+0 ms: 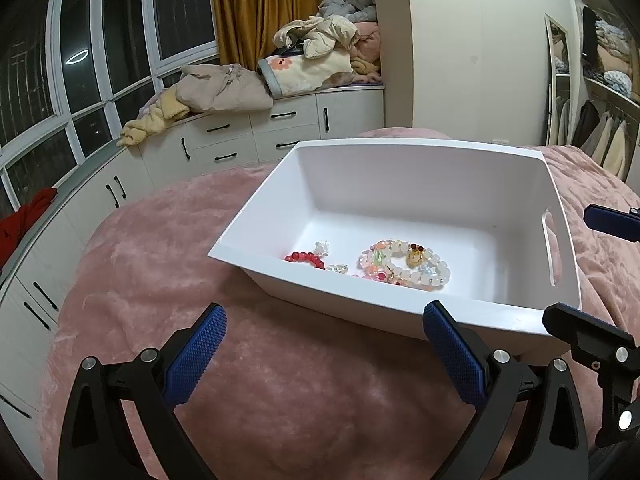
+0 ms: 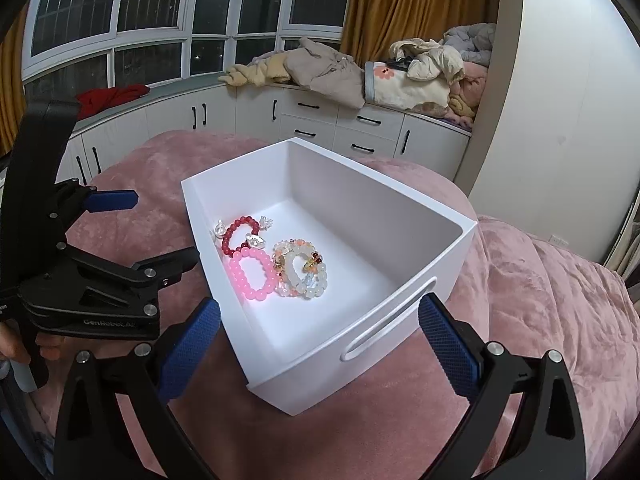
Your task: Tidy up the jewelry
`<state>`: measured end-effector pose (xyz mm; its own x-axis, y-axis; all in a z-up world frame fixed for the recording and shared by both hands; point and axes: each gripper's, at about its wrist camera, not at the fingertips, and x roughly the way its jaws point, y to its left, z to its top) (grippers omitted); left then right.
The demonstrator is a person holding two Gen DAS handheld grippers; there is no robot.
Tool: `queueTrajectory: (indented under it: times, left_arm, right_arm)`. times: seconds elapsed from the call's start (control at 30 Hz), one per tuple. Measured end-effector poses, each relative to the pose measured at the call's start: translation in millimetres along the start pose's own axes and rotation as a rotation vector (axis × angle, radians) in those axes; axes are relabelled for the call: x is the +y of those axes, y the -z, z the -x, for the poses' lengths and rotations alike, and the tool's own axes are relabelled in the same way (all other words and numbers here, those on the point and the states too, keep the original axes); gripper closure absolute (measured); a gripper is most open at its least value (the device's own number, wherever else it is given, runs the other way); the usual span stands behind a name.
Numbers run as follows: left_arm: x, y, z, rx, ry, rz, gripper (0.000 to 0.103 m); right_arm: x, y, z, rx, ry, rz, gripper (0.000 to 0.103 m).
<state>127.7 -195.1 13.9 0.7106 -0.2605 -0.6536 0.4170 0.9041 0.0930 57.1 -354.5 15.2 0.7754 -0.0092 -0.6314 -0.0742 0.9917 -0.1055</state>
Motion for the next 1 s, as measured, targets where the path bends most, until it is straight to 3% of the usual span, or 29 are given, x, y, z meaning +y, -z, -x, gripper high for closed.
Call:
queueTrajectory:
  times: [0.73,1.0]
  left_arm:
    - [-2.9,-5.9,5.0,-0.004,-0.004,0.007,0.003]
    - [-5.2,-2.6,1.7,0.006,0.030,0.021,0.003]
  right_arm:
    - [-1.1,0.0,-1.1,0.003,-0.007,-0.011,0.005]
    - [-0.4,1.6,-4.1,0.019,-0.012,-0.006,0.005]
